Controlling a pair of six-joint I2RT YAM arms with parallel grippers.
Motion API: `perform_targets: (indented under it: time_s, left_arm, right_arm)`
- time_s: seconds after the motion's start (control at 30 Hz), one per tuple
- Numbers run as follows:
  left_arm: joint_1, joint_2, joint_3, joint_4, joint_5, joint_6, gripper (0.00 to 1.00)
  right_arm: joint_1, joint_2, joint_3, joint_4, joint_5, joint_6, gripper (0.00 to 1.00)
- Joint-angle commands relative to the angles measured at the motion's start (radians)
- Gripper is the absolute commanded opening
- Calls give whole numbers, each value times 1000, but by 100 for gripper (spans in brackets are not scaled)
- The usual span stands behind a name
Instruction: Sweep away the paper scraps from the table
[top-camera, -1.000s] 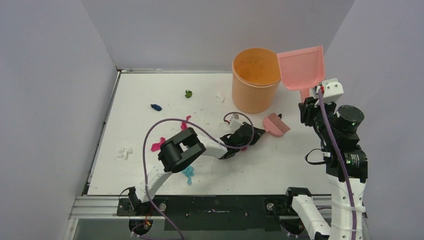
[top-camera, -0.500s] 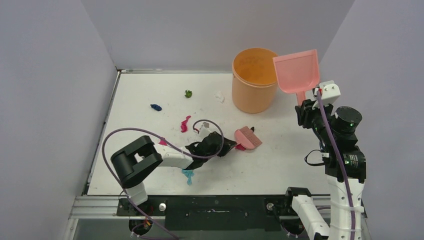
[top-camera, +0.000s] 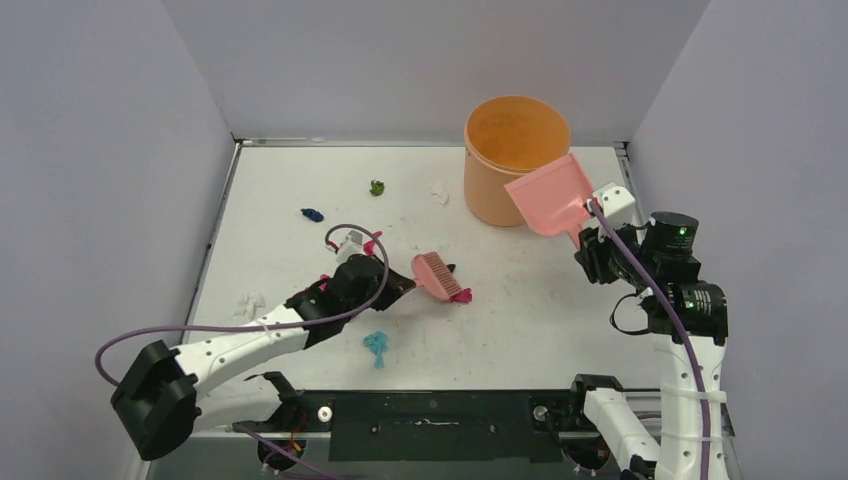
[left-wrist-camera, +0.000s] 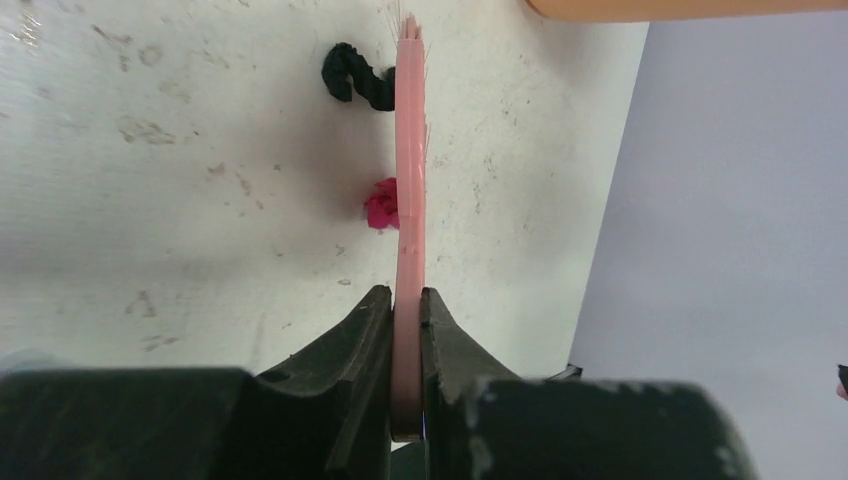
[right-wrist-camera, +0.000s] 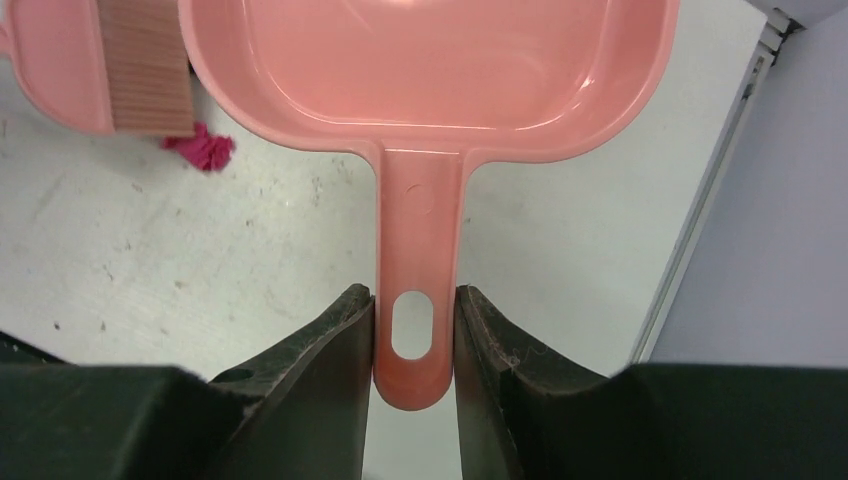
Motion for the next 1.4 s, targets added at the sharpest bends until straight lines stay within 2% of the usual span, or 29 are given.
perform_targets:
  time_s: [0.0, 0.07, 0.17, 0.27, 0.43, 0.57, 0.7, 0.87, 1.03, 1.13, 1.23, 1.37]
  left_arm:
    - [57, -177, 129, -262, 61, 245, 0]
    - [79, -229, 214, -401, 60, 368, 0]
    - [98, -231, 391, -641, -43, 506, 0]
    - [101, -193, 513, -716, -66, 669, 0]
    - [100, -11, 741, -888, -35, 914, 0]
    - [100, 110, 827, -917, -58, 1023, 0]
    - [100, 204, 914, -949, -147, 1087, 0]
    - [101, 297, 995, -952, -177, 1138, 0]
    - [101, 341, 1017, -929, -156, 1177, 0]
    - [103, 344, 993, -895, -148, 1185, 0]
    - [106, 372, 1010, -901, -146, 1202, 0]
    - [118, 427, 1050, -915, -119, 1226, 0]
  right_arm:
    - [-6, -11, 27, -183, -43, -231, 5]
    - [-6, -18, 31, -279, -36, -334, 5]
    - [-7, -26, 9, -381, -23, -465, 5]
    - [-5, -37, -49, -428, -20, -523, 5]
    - [-4, -94, -178, -428, 26, -650, 5]
    - [-5, -93, -245, -426, 27, -727, 5]
    - [-5, 1, -246, -426, 11, -734, 5]
    - [-2, 86, -255, -408, 13, -769, 5]
    - [31, 155, -304, -270, 25, -706, 5]
    - [164, 240, -336, -157, 78, -565, 5]
    - [313, 287, -380, -32, 205, -438, 5]
    - [435, 317, -409, 52, 278, -362, 5]
